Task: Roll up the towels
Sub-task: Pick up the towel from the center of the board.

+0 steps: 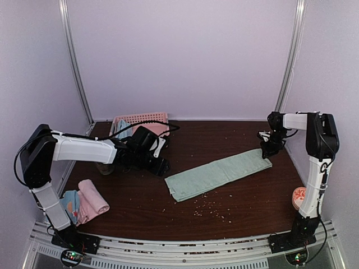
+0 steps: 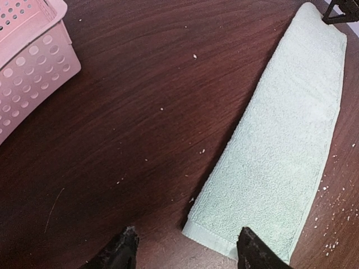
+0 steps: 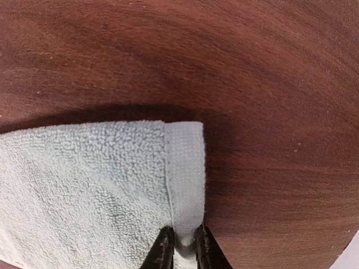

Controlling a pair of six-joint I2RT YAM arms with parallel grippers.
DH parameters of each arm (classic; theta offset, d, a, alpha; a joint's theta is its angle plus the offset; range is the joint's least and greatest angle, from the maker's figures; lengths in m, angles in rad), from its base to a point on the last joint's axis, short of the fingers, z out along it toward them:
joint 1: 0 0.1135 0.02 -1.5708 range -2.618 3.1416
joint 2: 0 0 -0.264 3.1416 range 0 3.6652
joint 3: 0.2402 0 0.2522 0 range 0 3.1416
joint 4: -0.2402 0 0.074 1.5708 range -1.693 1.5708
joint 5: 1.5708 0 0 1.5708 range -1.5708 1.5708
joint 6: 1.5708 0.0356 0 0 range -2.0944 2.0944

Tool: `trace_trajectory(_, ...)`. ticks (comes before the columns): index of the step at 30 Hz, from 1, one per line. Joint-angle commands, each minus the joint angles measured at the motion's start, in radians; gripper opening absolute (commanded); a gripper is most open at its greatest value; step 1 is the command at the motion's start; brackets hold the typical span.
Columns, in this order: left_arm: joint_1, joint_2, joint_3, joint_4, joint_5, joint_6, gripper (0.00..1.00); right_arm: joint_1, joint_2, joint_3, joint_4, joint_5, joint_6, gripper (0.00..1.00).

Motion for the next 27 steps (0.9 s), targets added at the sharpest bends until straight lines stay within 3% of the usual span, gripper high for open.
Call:
trace_trajectory(1, 0.001, 0.013, 0.029, 0.017, 0.009, 0.015, 0.62, -0.003, 0.108, -0.067, -0.018, 0.035, -0.008, 0.06)
trace_trajectory(3, 0.001, 0.010, 0.027, 0.014, 0.008, 0.015, 0.62, -0.003, 0.102, -0.065, -0.010, 0.036, -0.002, 0.00)
trace_trajectory(17, 0.001, 0.011, 0.017, 0.019, 0.007, 0.014, 0.62, -0.025, -0.079, 0.060, -0.075, 0.117, 0.012, 0.00)
trace_trajectory(27, 0.001, 0.002, 0.003, 0.020, 0.004, 0.011, 0.62, 0.016, -0.182, 0.045, -0.161, -0.148, -0.018, 0.00)
